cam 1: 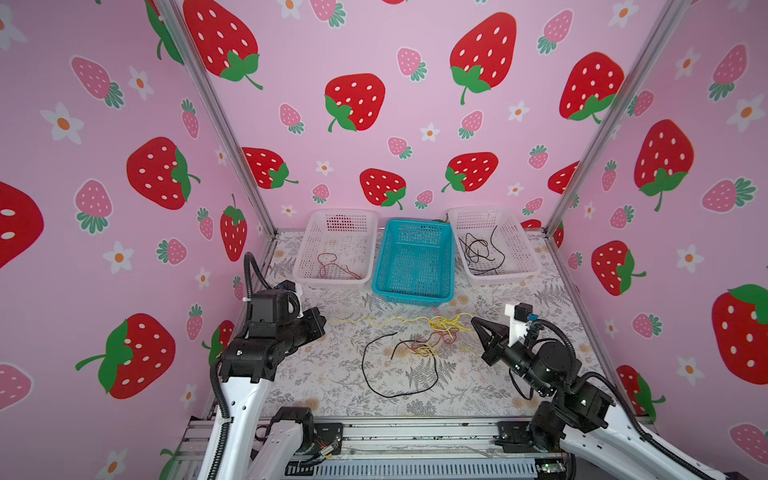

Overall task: Untangle the cables
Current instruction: 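Lower the yellow wires onto the table with the right gripper and regrasp them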

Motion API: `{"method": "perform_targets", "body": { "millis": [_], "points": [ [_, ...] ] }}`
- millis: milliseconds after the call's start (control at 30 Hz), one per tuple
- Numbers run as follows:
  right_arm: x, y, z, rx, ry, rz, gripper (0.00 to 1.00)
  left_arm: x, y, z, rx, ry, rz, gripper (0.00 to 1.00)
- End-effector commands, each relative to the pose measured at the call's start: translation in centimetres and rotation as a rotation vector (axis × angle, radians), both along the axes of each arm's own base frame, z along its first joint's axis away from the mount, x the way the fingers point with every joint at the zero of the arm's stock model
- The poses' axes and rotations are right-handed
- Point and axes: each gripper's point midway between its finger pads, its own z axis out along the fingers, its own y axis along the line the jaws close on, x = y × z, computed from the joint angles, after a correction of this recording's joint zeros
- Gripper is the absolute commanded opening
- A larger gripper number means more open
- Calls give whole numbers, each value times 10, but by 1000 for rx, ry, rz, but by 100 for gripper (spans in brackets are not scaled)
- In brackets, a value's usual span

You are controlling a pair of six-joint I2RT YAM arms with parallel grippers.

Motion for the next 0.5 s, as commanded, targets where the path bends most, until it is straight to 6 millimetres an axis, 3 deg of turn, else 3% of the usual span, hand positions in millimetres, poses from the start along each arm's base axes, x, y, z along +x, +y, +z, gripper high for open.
{"method": "perform_targets", "body": {
  "millis": [0, 133, 267, 367, 467],
  "points": [
    [13, -32, 2, 18, 66, -179, 0, -5, 24, -13, 85, 45, 88, 0],
    [16, -51, -16, -40, 129, -270, 0, -1, 23, -4, 47, 16, 102, 0],
    [15, -74, -31, -81, 178, -367, 0, -2, 38, 0, 105, 3, 163, 0],
    [12, -79, -39, -90, 204, -377, 0, -1, 41, -4, 88, -7, 195, 0],
    [9, -63, -49, -82, 232, -301, 0, 3, 37, -6, 27, -20, 202, 0]
  ]
}}
